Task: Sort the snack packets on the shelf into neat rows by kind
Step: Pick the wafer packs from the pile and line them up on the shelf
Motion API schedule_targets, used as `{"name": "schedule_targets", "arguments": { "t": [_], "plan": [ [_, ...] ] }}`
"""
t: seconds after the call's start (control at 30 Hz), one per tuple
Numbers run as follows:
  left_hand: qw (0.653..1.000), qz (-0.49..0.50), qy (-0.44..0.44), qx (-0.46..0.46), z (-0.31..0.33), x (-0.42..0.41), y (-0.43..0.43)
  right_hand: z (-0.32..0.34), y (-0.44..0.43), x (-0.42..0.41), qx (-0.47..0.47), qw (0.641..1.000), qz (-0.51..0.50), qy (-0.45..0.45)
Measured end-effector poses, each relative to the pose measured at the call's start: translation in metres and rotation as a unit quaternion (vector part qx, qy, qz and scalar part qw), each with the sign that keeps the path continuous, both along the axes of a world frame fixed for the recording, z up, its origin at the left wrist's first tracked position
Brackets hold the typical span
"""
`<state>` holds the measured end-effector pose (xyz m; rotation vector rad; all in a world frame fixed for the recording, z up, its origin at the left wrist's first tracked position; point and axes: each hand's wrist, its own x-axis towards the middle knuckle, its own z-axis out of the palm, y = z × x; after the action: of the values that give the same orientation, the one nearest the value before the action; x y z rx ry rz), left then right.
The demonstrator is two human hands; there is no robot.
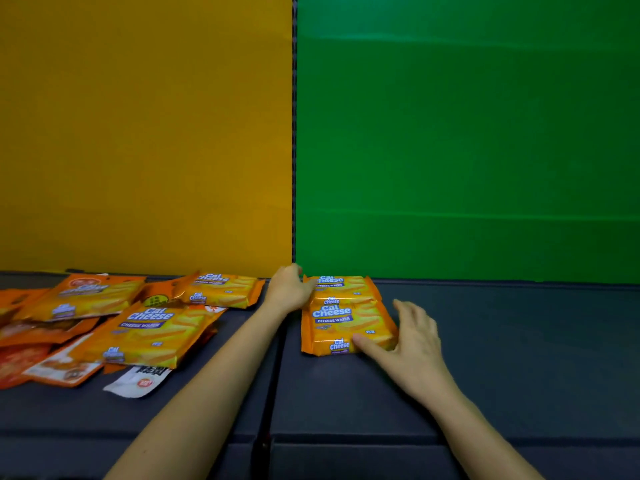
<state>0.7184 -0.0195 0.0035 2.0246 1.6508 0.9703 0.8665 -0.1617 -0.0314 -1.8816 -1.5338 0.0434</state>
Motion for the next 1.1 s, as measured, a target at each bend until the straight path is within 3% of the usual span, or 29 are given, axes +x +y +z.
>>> {"name": "schedule_targets", "arguments": {
  "t": [0.17,0.3,0.53,0.8,1.03,1.1],
  "plan": [
    [0.995,-0.027,-0.021,0.091,0.019,-0.027,-0.041,0.013,-0.006,-0.009,0.133,0.988,0.076,-0.006],
    [0.991,-0.009,-0.021,0.135,0.034,-0.074,-0.074,0.03,-0.003,-0.037,0.147,0.977,0.154,0.03],
    [0.99,0.088,-0.024,0.108,0.031,-0.19,-0.102,0.045,0.013,-0.12,0.025,0.965,0.26,0.037],
    [0.981,0.181,0.023,0.06,0.01,-0.308,-0.09,0.048,0.033,-0.192,-0.181,0.966,0.17,-0.074],
    [0.985,0.171,0.017,0.013,0.013,-0.354,-0.051,0.048,0.051,-0.227,-0.235,0.965,0.117,0.002],
    [0.986,0.161,0.054,-0.007,0.013,-0.356,-0.038,0.044,0.053,-0.234,-0.236,0.966,0.106,0.022]
  ]
}}
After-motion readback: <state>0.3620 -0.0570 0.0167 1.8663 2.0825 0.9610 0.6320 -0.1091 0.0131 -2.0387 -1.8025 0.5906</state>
